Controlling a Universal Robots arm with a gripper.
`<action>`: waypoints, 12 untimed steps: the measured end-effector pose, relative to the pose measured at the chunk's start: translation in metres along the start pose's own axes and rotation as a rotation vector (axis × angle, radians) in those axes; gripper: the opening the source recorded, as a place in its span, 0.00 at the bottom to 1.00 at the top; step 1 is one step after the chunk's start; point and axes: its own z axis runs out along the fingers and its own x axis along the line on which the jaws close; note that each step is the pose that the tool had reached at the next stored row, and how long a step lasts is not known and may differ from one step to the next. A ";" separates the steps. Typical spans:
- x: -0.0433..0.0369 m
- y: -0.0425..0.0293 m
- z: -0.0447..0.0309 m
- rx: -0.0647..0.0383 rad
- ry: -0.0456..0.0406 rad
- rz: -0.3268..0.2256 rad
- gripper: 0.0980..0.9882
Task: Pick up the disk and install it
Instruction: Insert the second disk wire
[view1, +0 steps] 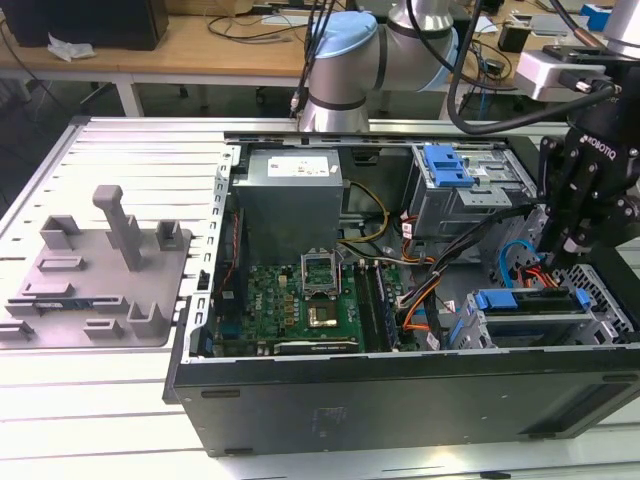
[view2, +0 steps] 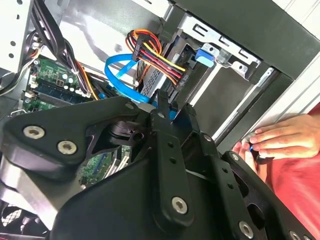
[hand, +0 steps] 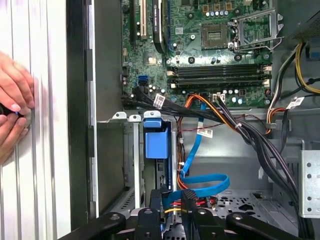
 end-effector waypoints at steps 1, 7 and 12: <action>0.0000 -0.0001 0.0002 -0.003 -0.0001 0.000 0.23; 0.0001 -0.0008 0.0011 -0.017 0.0001 0.001 0.23; 0.0010 -0.0009 0.0015 -0.021 -0.0001 0.023 0.23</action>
